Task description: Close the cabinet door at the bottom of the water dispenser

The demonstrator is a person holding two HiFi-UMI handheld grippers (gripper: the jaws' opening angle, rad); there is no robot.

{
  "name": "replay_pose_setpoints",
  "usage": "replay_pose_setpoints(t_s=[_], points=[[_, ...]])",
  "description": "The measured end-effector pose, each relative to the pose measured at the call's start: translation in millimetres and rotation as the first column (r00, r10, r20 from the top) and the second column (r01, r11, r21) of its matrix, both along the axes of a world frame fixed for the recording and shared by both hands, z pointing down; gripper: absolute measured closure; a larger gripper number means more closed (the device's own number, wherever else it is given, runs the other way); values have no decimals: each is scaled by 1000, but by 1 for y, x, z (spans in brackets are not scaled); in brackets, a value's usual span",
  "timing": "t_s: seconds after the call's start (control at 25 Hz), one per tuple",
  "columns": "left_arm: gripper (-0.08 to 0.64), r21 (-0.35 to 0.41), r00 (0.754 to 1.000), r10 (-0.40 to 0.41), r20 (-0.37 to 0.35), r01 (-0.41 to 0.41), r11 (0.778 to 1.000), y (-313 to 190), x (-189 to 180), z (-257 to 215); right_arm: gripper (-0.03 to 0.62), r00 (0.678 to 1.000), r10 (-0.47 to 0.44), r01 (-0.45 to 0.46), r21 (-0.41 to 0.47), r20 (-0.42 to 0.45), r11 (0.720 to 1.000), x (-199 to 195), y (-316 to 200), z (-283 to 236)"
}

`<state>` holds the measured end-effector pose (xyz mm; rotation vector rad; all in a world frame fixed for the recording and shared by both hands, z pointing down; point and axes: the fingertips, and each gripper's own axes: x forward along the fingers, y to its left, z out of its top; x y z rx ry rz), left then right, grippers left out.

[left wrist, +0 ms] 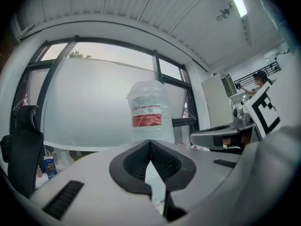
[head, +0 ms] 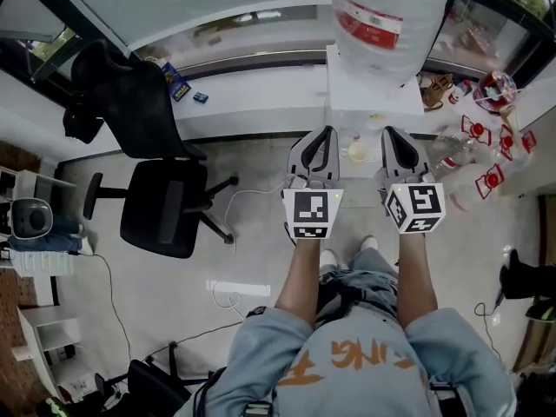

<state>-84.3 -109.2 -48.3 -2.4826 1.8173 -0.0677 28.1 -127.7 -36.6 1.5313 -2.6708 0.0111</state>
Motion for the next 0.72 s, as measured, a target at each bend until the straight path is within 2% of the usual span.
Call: replay_pose_setpoints(t_s=[0.24, 0.72], points=[[540, 2, 998, -57, 7, 57, 998, -10, -14, -1, 565, 1000, 8, -8, 11, -11, 1000, -2, -9, -6], [540, -3, 998, -67, -23, 67, 998, -17, -26, 2, 565, 999, -16, 17, 36, -44, 999, -17, -13, -5]])
